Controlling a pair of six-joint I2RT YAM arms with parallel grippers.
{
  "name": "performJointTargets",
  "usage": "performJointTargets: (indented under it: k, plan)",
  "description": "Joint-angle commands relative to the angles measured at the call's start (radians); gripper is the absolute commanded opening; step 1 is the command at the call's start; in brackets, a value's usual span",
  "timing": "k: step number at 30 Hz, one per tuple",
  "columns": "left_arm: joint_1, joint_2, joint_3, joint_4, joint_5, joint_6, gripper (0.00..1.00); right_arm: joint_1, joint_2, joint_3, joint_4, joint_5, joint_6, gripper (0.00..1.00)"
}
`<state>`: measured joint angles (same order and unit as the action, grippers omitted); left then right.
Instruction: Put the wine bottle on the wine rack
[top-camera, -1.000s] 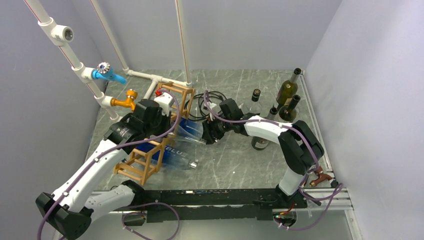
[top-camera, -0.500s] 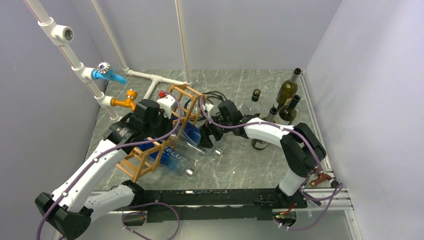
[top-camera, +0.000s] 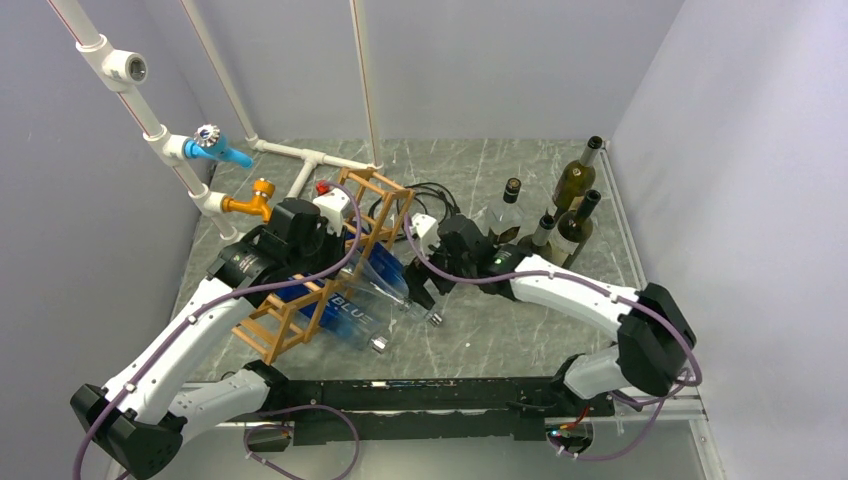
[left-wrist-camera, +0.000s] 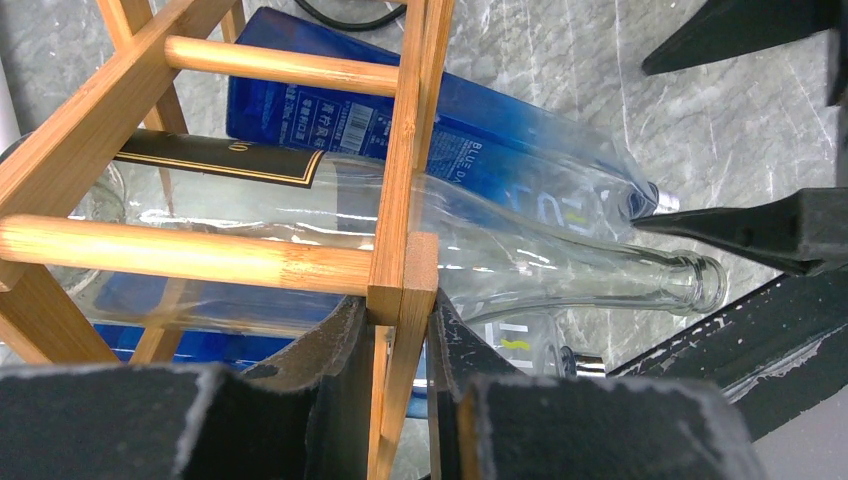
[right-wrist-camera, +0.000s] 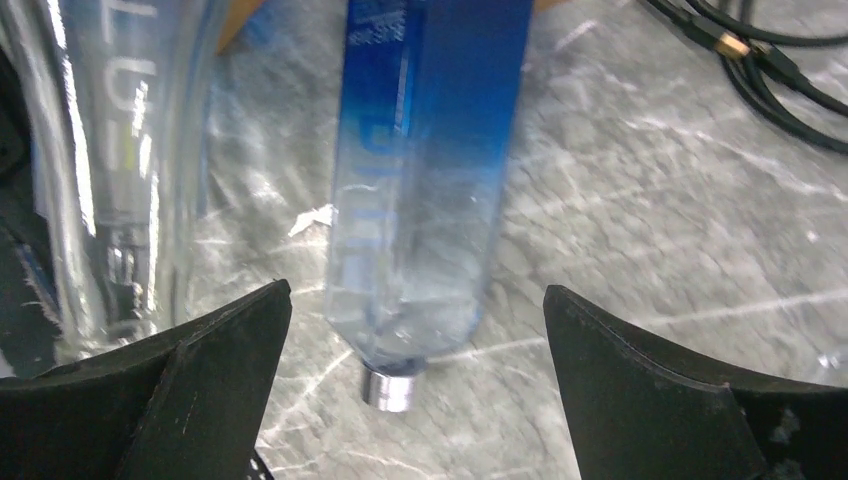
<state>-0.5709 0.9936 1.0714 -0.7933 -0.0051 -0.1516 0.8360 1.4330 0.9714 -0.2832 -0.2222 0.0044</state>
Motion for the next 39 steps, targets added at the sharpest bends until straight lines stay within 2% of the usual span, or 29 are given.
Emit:
performJointTargets:
  k: [1,4,9,12,17,23,26,30,35,39]
  plan:
    - [-0.004,-0.018,0.05,-0.023,0.013,-0.039,0.0,0.015,-0.097,-0.078,0.033,0.143,0.005,1.0]
    - [-0.004,-0.026,0.05,-0.026,0.015,-0.034,0.0,0.023,-0.152,-0.156,0.081,0.145,0.005,0.99]
    - [-0.004,-0.038,0.048,-0.03,0.007,-0.019,0.0,0.046,-0.222,-0.249,0.131,0.113,0.073,0.85]
    - [-0.004,-0.038,0.047,-0.031,0.011,-0.018,0.0,0.097,-0.27,-0.322,0.221,0.103,0.146,0.87]
    - [-0.004,-0.046,0.031,-0.035,0.012,-0.01,0.0,0.255,-0.281,-0.411,0.311,0.266,0.187,0.93]
    - [-0.004,-0.059,0.014,-0.026,0.043,0.021,0.0,0.376,-0.195,-0.451,0.415,0.511,0.11,0.88]
    - [-0.004,-0.055,0.017,-0.028,0.061,0.038,0.0,0.403,-0.144,-0.479,0.536,0.608,0.052,0.79]
    - [-0.004,-0.056,0.011,-0.026,0.062,0.045,0.0,0.403,-0.101,-0.529,0.712,0.61,-0.069,0.51]
    - [-0.004,-0.047,0.01,-0.033,0.102,0.072,0.0,0.387,-0.125,-0.59,0.842,0.61,-0.15,0.44]
    - [-0.004,-0.053,0.01,-0.044,0.12,0.112,0.0,0.31,-0.144,-0.602,0.864,0.524,-0.183,0.39]
